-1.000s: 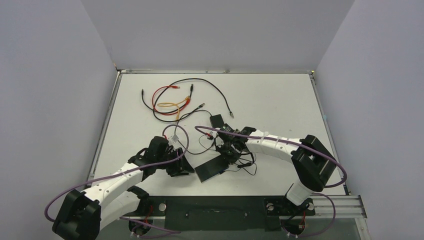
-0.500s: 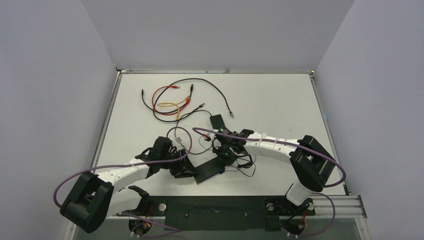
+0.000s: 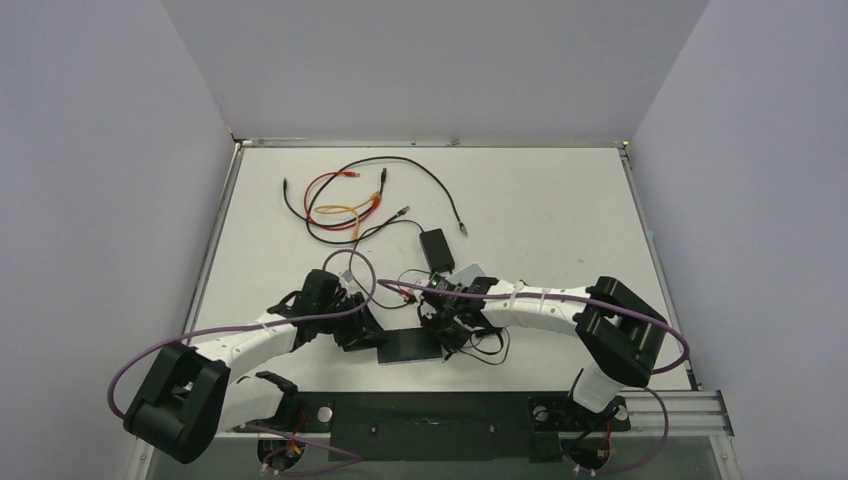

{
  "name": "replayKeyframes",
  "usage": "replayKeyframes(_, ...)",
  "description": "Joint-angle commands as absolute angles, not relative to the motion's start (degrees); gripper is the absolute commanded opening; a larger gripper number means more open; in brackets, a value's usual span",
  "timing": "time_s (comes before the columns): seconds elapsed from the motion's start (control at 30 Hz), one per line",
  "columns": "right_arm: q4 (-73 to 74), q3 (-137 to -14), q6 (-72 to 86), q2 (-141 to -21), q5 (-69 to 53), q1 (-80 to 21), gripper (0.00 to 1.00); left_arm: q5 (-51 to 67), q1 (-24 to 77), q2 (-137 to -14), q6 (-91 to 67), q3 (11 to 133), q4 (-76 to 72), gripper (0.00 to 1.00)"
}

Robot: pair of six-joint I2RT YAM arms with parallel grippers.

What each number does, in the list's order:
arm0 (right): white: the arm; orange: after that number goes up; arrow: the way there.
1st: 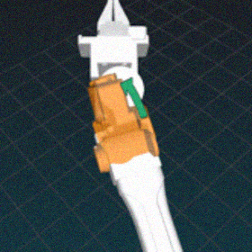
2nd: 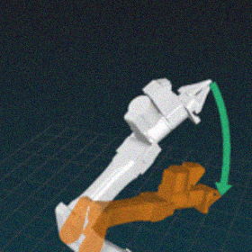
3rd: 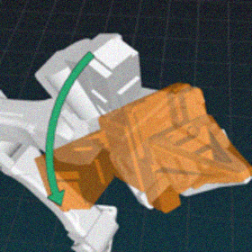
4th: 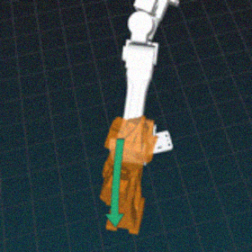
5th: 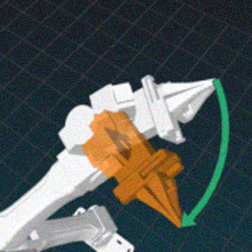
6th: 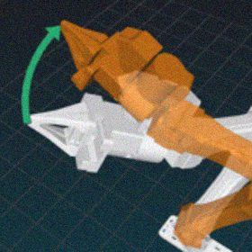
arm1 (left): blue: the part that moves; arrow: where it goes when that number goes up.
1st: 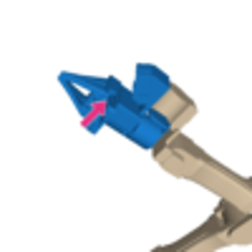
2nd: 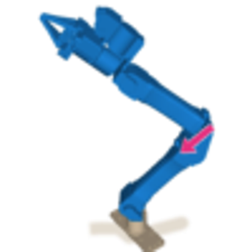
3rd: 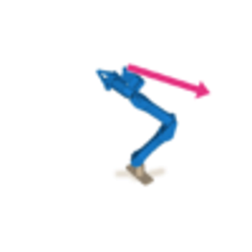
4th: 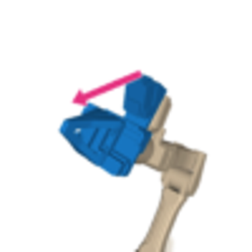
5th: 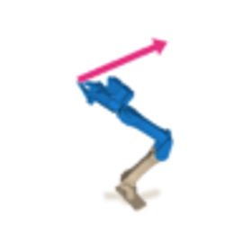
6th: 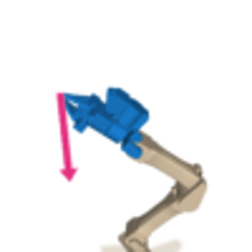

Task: Insert the plug into the switch port
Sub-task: Insert the power into the switch port.

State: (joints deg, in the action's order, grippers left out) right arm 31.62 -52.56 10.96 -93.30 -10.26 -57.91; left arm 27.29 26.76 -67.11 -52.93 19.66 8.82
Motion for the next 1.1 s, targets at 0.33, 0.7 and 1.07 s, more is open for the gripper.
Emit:
replayKeyframes(0.33, 23.28, -53.34, 13.91, -91.59, -12.13, -65.26, 0.00, 27.24, 19.08, -67.69, -47.13, 25.54, 10.66, 0.40)
replayKeyframes(0.7, 25.15, -48.22, 10.08, -86.71, -11.03, -66.69, 0.00, 27.08, 17.23, -66.84, -44.96, 26.12, 13.63, 0.40)
replayKeyframes(1.07, 21.00, -46.78, 8.57, -84.19, -9.98, -68.81, 0.00, 28.24, 16.79, -66.39, -43.02, 27.01, 15.43, 0.40)
